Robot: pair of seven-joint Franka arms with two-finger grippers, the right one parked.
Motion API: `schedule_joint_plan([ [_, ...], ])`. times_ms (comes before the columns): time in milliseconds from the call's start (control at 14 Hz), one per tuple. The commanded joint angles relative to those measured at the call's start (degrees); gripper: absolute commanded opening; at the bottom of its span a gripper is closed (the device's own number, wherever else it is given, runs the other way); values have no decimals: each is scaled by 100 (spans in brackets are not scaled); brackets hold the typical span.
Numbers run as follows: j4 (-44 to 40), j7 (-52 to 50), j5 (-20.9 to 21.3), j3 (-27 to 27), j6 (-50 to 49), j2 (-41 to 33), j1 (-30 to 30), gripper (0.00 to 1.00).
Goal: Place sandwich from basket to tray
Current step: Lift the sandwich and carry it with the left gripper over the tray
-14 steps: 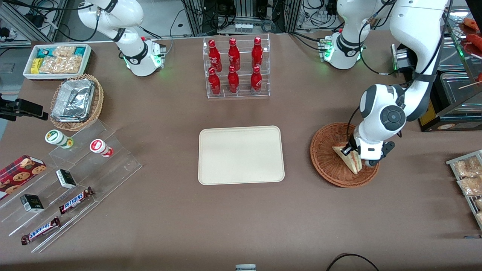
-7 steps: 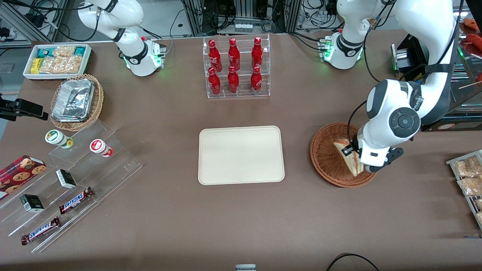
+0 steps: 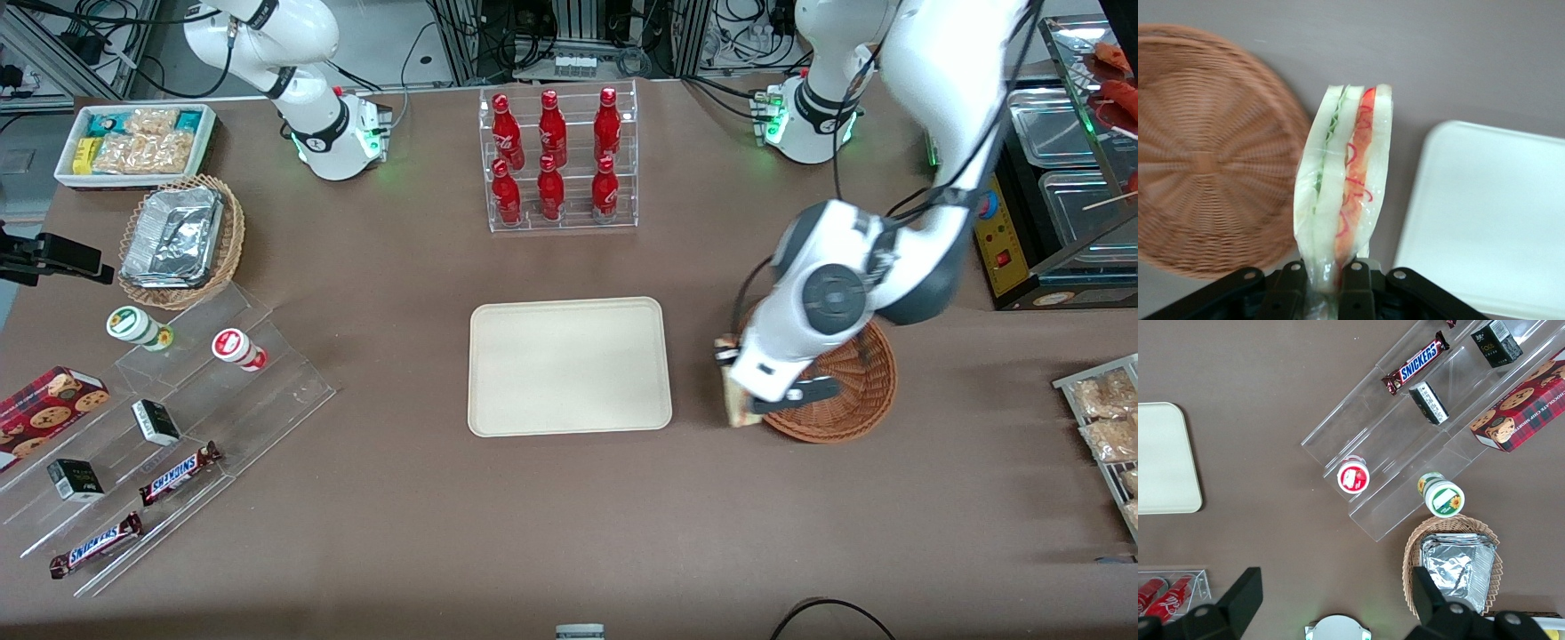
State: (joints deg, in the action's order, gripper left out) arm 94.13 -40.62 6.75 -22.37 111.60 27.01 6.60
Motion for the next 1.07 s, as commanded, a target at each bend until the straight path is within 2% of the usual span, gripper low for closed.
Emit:
schedule_joint_plan([
  [0, -763, -576, 187, -13, -227, 620, 639, 0],
  [429, -1809, -1403, 169, -4, -148, 1552, 1633, 0],
  [786, -2258, -2475, 853, 5, 19, 2106, 2231, 0],
  [1000, -2618, -2819, 951, 48, 20, 2413, 2469, 0],
])
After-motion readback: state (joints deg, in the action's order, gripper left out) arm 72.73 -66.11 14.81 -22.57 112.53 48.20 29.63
